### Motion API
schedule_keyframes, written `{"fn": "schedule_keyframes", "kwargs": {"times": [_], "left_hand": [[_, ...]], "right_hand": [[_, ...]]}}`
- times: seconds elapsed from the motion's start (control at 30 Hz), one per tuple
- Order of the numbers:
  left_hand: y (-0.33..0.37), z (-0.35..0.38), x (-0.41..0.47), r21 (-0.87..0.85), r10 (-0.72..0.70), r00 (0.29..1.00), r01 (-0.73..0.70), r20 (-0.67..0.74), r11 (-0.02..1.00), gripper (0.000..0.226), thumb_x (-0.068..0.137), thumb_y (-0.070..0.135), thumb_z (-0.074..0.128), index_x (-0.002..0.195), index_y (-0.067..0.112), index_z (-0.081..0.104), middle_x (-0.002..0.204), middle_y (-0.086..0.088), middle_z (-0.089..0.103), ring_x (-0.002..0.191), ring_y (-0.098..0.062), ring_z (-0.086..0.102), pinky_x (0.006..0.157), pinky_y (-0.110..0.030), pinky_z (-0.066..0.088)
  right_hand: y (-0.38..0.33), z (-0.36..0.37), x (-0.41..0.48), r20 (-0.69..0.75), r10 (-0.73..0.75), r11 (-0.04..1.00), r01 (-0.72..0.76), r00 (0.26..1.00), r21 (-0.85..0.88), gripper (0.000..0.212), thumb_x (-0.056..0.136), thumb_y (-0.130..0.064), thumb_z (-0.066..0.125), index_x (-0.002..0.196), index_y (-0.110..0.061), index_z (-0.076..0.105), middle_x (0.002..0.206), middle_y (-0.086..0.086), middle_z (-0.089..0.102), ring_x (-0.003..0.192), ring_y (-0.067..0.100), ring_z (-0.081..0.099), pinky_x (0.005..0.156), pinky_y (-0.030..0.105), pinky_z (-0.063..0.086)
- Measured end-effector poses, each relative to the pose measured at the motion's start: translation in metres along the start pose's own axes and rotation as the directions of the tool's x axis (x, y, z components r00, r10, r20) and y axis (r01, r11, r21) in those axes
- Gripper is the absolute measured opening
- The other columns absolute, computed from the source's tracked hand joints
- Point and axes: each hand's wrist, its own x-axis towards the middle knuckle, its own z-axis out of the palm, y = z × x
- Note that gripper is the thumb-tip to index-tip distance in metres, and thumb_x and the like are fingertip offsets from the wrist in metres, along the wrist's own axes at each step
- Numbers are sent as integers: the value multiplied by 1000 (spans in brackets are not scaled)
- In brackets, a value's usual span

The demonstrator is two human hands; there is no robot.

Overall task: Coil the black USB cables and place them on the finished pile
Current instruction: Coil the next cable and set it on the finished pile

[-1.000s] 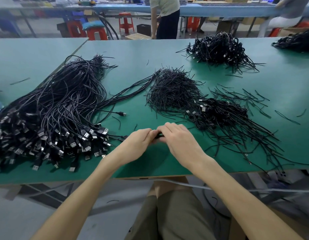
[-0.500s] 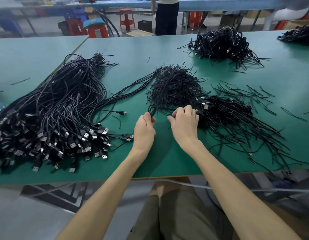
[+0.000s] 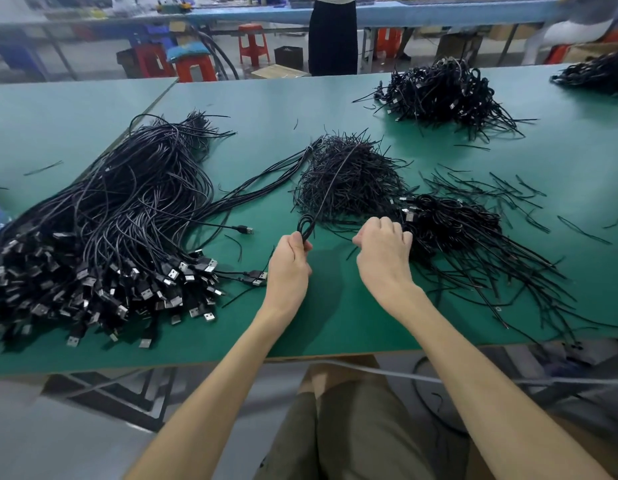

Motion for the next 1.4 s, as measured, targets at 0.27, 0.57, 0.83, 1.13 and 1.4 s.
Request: {"fn": "schedule_keyframes", "kwargs": {"times": [0.27,0.57,0.83,1.13,1.4], "left_hand": [[-1,1,1,117,9,1000,-9,2,993,39,111,40,29,88,23,55,65,5,52,51,-3,46,61,-33,38],[7,2,-6,225,87,986,-118,144,967,41,110,43,33,79,23,50,67,12,51,58,-6,44,61,-35,35],[10,0,-11,151,132,976,-159,174,976,48,109,45,32,81,10,48,68,7,45,62,-15,39,63,-38,36],[13,-2,-11,72,101,983,-113,154,991,39,111,32,37,77,15,46,67,5,44,60,-12,38,62,-34,35],[13,-9,-13,-51,94,972,-85,216,995,36,110,27,39,78,16,49,54,15,42,51,-8,34,52,-24,31]], "right_hand": [[-9,-3,-33,211,111,458,-238,971,856,12,103,-12,56,91,-14,59,71,-3,55,59,7,47,63,32,42],[-8,13,-40,223,58,400,-227,973,888,2,99,-15,64,97,-14,66,76,-8,67,60,7,53,60,22,45],[-8,14,-43,218,70,335,-229,973,914,2,95,-13,68,97,-12,68,82,1,71,60,4,53,57,21,44],[-8,12,-44,251,60,274,-258,966,926,11,91,-15,75,98,-12,68,79,-5,69,63,4,57,57,19,45],[-7,7,-45,252,72,100,-258,965,961,37,82,-37,79,110,-16,69,84,-10,69,74,10,58,70,26,50]]}}
